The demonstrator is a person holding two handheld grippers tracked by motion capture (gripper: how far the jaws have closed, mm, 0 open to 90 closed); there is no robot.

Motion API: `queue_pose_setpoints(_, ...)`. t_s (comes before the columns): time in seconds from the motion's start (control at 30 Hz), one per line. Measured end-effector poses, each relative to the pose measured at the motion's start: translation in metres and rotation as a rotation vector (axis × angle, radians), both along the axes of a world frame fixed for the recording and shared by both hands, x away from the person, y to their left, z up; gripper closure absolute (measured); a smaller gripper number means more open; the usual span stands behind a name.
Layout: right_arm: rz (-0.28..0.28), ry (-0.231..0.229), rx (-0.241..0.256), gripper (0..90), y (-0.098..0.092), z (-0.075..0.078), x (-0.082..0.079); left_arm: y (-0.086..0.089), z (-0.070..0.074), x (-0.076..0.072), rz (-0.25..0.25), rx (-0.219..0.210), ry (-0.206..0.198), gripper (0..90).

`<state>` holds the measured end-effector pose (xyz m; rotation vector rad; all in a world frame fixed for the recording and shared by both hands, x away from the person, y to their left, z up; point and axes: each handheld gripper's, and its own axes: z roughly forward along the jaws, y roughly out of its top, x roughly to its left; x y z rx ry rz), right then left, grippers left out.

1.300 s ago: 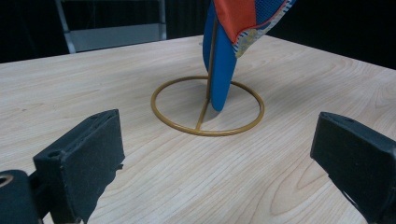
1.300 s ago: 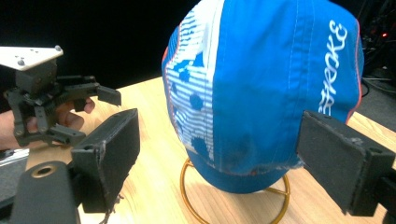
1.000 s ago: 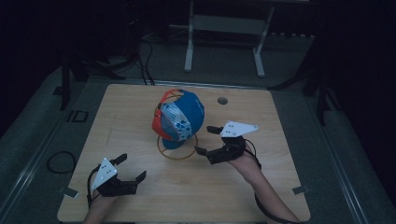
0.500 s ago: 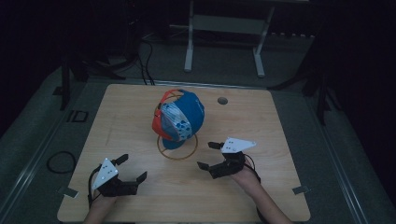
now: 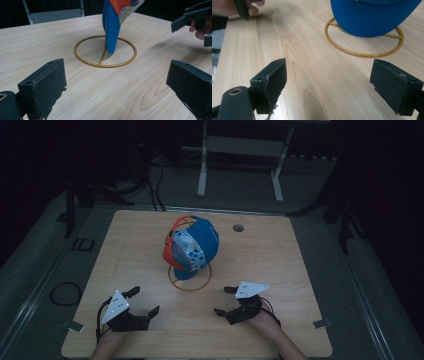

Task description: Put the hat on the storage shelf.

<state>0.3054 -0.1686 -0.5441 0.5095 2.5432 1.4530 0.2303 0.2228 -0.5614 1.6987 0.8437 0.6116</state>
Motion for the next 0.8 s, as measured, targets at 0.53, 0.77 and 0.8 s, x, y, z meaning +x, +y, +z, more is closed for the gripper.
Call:
queue_pose_setpoints(0.53, -0.031, -0.020, -0.043, 13.6, -0.030, -0.012, -0.012, -0.002, -0.004, 0.001, 0.001, 0.049, 0.009, 3.0)
queue_pose_setpoints(0.77, -0.054, -0.024, -0.067, 13.6, -0.046, -0.016, -0.013, -0.006, -0.005, 0.001, 0.000, 0.085, 0.002, 3.0)
queue_pose_setpoints(0.8, -0.060, -0.032, -0.087, 13.6, -0.051, -0.017, -0.012, -0.005, -0.005, 0.001, 0.003, 0.086, -0.003, 3.0)
